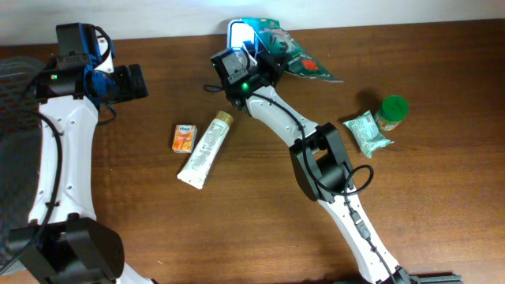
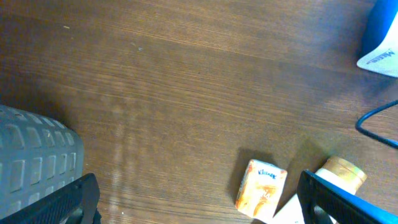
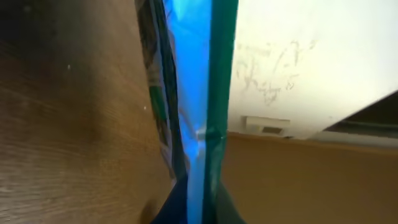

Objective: Scan the item barcode
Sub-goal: 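Place the packet on the table right beside the pouch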

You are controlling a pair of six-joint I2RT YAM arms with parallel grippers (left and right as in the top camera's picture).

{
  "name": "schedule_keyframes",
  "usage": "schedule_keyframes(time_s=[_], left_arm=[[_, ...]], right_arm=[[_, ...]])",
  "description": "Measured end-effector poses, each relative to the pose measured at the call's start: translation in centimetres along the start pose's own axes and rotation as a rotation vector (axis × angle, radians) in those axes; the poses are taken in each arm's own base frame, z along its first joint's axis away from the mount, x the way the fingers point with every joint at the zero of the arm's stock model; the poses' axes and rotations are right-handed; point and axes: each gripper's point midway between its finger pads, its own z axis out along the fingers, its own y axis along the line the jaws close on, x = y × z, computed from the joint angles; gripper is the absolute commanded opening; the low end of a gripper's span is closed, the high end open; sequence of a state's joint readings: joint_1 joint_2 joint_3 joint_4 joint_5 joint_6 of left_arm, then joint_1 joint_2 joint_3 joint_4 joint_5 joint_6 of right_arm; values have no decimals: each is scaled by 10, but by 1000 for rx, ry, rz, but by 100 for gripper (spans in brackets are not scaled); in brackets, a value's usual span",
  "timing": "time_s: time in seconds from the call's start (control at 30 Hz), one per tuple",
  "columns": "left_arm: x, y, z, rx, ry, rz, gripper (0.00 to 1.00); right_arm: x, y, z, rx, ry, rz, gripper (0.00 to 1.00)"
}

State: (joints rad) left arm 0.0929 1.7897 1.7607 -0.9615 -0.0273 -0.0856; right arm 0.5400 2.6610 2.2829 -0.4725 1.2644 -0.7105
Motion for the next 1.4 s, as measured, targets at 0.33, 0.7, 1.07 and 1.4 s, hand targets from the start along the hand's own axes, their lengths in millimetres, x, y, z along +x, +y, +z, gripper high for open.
schedule_keyframes(time_s=[0.33,0.7,1.07,1.4], left_arm=[[-1,0,0,0,-3,0,99],[0,0,0,0,-1,0,99],[0,0,0,0,1,0,99],[0,0,0,0,0,0,99]], right_arm=[[35,-160,-97,-421,-278,362,4],[276,-133,-22,-1024,411,654,4],[312,-59,25,-1111,535,629,90],[166,-172,-83,-1587,-133,903,82]])
